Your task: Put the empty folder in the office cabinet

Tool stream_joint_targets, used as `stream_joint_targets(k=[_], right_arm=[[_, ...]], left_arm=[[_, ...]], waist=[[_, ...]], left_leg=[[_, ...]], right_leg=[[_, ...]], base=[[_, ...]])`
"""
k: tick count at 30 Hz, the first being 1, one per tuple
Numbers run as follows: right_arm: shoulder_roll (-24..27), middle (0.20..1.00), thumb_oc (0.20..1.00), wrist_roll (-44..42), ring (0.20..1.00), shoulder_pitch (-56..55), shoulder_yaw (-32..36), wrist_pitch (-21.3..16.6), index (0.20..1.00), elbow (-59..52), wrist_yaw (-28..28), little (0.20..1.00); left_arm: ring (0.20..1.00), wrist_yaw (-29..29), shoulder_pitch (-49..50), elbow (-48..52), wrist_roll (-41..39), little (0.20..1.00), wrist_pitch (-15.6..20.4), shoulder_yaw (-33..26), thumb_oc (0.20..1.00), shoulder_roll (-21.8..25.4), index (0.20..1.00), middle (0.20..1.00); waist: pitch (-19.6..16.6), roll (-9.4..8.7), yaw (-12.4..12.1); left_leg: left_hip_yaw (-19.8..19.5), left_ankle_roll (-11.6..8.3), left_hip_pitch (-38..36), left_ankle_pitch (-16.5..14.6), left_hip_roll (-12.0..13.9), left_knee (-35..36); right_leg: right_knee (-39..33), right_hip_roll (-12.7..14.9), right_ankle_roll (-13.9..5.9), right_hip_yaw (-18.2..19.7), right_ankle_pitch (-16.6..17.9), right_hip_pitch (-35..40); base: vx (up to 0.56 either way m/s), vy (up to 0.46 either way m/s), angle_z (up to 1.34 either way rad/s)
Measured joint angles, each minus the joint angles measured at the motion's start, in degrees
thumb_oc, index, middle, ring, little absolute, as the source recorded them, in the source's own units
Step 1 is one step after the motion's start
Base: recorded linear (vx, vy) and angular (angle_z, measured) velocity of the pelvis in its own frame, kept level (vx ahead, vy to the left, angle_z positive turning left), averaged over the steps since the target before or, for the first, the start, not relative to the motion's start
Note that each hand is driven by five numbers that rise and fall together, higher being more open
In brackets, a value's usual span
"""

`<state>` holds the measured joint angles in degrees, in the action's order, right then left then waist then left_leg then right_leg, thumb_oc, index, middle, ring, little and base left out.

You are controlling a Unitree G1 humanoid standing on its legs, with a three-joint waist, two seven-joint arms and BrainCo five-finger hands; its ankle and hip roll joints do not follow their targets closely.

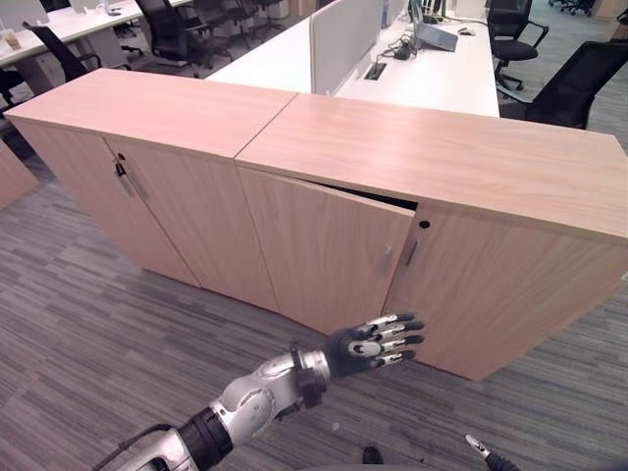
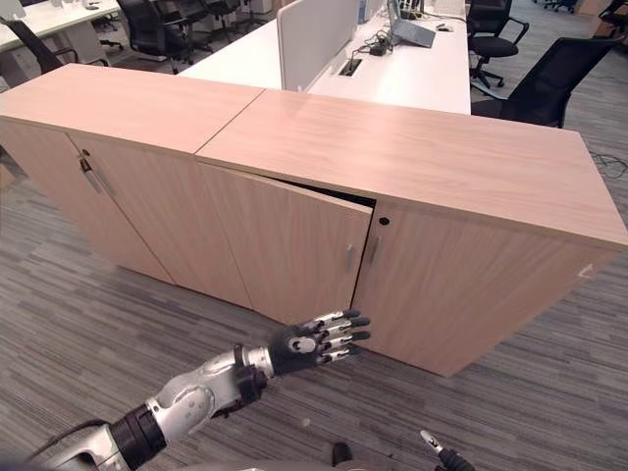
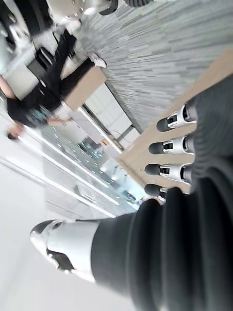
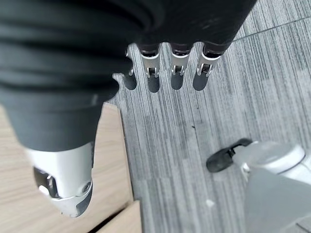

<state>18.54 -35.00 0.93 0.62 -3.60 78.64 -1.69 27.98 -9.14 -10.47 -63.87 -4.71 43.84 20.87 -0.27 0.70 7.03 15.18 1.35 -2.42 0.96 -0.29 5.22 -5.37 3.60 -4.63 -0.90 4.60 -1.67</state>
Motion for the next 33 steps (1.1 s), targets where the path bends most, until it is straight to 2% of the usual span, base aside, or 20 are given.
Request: stream_joint_targets(k=[5, 9, 11, 13, 14, 19, 21, 23, 24, 26, 27, 28, 29, 31, 33], right_arm=[[-0.72, 1.0, 1.0, -1.67, 1.0, -0.1, 0.02, 0.01, 1.0, 0.05, 0.04, 1.0], [-0.9, 1.0, 1.0, -2.24, 1.0, 0.14, 0.11, 0.24, 1.0, 0.06, 0.47, 1.0], [-1.1, 1.0, 1.0, -2.27, 1.0, 0.14, 0.11, 0.27, 1.0, 0.04, 0.46, 1.0], [-1.33, 1.0, 1.0, -2.94, 1.0, 0.24, 0.03, 0.47, 1.0, 0.06, 0.52, 1.0], [-1.97, 1.0, 1.0, -4.53, 1.0, 0.62, -0.01, 0.47, 1.0, 0.04, 0.55, 1.0], [-2.77, 1.0, 1.0, -6.68, 1.0, 0.6, -0.32, 0.41, 1.0, 0.01, 0.49, 1.0], [-3.35, 1.0, 1.0, -6.68, 1.0, 0.62, -0.57, 0.38, 1.0, 0.12, 0.52, 1.0], [-3.81, 1.0, 1.0, -6.68, 1.0, 1.11, -0.58, -0.04, 1.0, 0.15, 0.56, 1.0], [-3.76, 1.0, 1.0, -6.68, 1.0, 1.53, -0.76, -0.21, 1.0, 0.18, 0.6, 1.0], [-3.2, 1.0, 1.0, -6.67, 1.0, 1.8, -0.79, -0.83, 1.0, 0.06, 0.7, 1.0], [-2.76, 1.0, 1.0, -6.67, 1.0, 2.13, -0.77, -1.13, 1.0, 0.08, 0.69, 1.0], [-3.42, 1.0, 1.0, -6.67, 1.0, 2.26, -0.88, -1.12, 1.0, 0.12, 0.62, 1.0], [-4.03, 1.0, 1.0, -6.65, 1.0, 1.28, -0.79, -1.18, 1.0, 0.03, 0.56, 1.0], [-4.33, 1.0, 1.0, -6.66, 1.0, -0.24, -0.89, -1.0, 1.0, 0.25, 0.61, 1.0], [-4.95, 1.0, 1.0, -6.67, 1.0, -0.6, -1.07, -1.04, 1.0, 0.19, 0.63, 1.0]], left_arm=[[1.0, -2.88, 2.02, -8.45, 0.39, 1.0, 0.89, -4.05, 1.0, -0.14, 1.0, 1.0], [1.0, -7.38, 3.96, -22.16, 10.47, 1.0, 3.71, -11.18, 1.0, -4.46, 1.0, 1.0], [1.0, -9.63, 5.16, -24.74, 13.79, 1.0, 4.12, -11.94, 1.0, -4.91, 1.0, 1.0], [1.0, -11.24, 5.04, -32.95, 20.45, 1.0, 5.9, -12.95, 1.0, -7.58, 1.0, 1.0], [1.0, -14.0, 4.06, -42.01, 26.99, 1.0, 7.3, -15.88, 1.0, -10.06, 1.0, 1.0], [1.0, -18.33, 3.7, -54.78, 38.66, 1.0, 8.88, -16.7, 1.0, -12.17, 1.0, 1.0], [1.0, -20.16, 3.26, -58.54, 42.37, 1.0, 9.06, -17.19, 1.0, -11.34, 1.0, 1.0], [1.0, -22.47, 1.95, -60.54, 44.75, 1.0, 10.17, -19.39, 1.0, -10.69, 1.0, 1.0], [1.0, -23.78, 1.49, -60.81, 45.59, 1.0, 10.97, -20.37, 1.0, -10.75, 1.0, 1.0], [1.0, -24.99, 2.43, -60.8, 47.12, 1.0, 11.85, -21.7, 1.0, -11.55, 1.0, 1.0], [1.0, -25.47, 2.67, -60.99, 47.63, 1.0, 11.92, -21.73, 1.0, -12.14, 1.0, 1.0], [1.0, -26.19, 4.33, -61.03, 48.82, 1.0, 12.37, -23.3, 1.0, -12.32, 1.0, 1.0], [1.0, -26.24, 6.04, -61.02, 48.95, 1.0, 12.73, -23.72, 1.0, -12.23, 1.0, 1.0], [1.0, -26.21, 6.61, -60.87, 49.02, 1.0, 13.11, -23.67, 1.0, -12.05, 1.0, 1.0], [1.0, -25.83, 6.87, -60.35, 47.92, 1.0, 13.65, -23.74, 1.0, -11.68, 1.0, 1.0]], waist=[[0.32, 0.21, 0.15], [0.83, 0.6, 0.06], [0.97, 0.31, 0.03], [0.92, 0.24, -0.08], [0.7, 0.21, -0.1], [0.53, -1.07, 0.19], [0.77, -2.52, -0.51], [2.0, -4.91, -1.68], [2.34, -6.11, -2.97], [2.21, -5.93, -3.26], [1.94, -4.41, -3.23], [1.66, -3.44, -3.13], [1.35, -3.17, -2.6], [1.15, -3.21, -2.8], [1.38, -2.93, -2.64]], left_leg=[[0.14, -0.12, -0.1, 0.06, 0.28, 0.04], [0.21, -0.2, -0.31, 0.1, 0.56, 0.0], [0.1, -0.29, -0.41, 0.04, 0.69, 0.0], [0.17, -0.41, -0.4, 0.08, 0.99, -0.05], [0.3, -0.52, -0.52, 0.07, 1.16, -0.04], [0.5, -1.36, -0.37, 0.07, 2.2, -0.45], [0.48, -2.42, 0.0, -0.98, 2.98, -2.98], [-4.1, -2.4, 2.24, -1.38, 2.52, -8.3], [-12.17, -2.05, 4.87, -2.58, 0.31, -10.84], [-16.26, -1.58, 5.03, -2.96, -1.8, -7.39], [-18.54, -1.64, 4.37, -2.89, -2.52, -5.75], [-19.7, -0.12, 1.61, -1.29, -2.77, -2.6], [-18.3, 0.38, -0.56, -0.08, -2.5, -0.02], [-17.41, 0.86, -0.76, -0.07, -2.84, -0.01], [-16.34, 1.57, -0.38, 0.44, -2.93, -0.09]], right_leg=[[0.0, -0.28, 0.11, 0.14, -0.06, 0.01], [-0.01, -0.54, 0.36, 0.17, -0.21, 0.22], [0.0, -0.72, 0.58, 0.14, -0.34, 0.33], [0.0, -0.96, 0.68, 0.11, -0.41, 0.35], [-0.01, -1.18, 0.78, 0.23, -0.45, 0.38], [0.03, -2.52, 1.41, 0.47, -0.73, 0.24], [0.35, -3.07, 2.99, 1.65, -0.94, 0.33], [0.74, -2.98, 4.51, 3.57, -0.8, 0.29], [0.64, -1.76, 5.05, 5.0, -0.05, 0.03], [0.38, -2.23, 4.84, 6.71, 0.7, -0.82], [0.49, -3.05, 4.62, 7.01, 0.73, -1.55], [0.4, -3.87, 3.71, 8.42, 1.57, -1.1], [0.38, -4.22, 3.25, 9.13, 1.34, -0.25], [0.56, -3.5, 3.02, 9.22, 1.36, -0.49], [4.35, -3.77, 2.23, 9.33, 0.78, -2.94]], base=[[-0.01, -0.066, -0.02], [0.0, -0.076, 0.0], [0.0, -0.089, 0.0], [0.0, -0.142, 0.0], [0.0, -0.07, -0.04], [-0.02, -0.091, -0.05], [-0.07, -0.06, -0.25], [-0.07, -0.024, -0.3], [-0.01, 0.01, -0.53], [0.03, 0.042, -0.52], [0.08, 0.123, -0.75], [0.07, 0.13, -0.84], [0.02, 0.143, -0.73], [-0.1, 0.083, -0.26], [-0.14, 0.024, -0.36]])
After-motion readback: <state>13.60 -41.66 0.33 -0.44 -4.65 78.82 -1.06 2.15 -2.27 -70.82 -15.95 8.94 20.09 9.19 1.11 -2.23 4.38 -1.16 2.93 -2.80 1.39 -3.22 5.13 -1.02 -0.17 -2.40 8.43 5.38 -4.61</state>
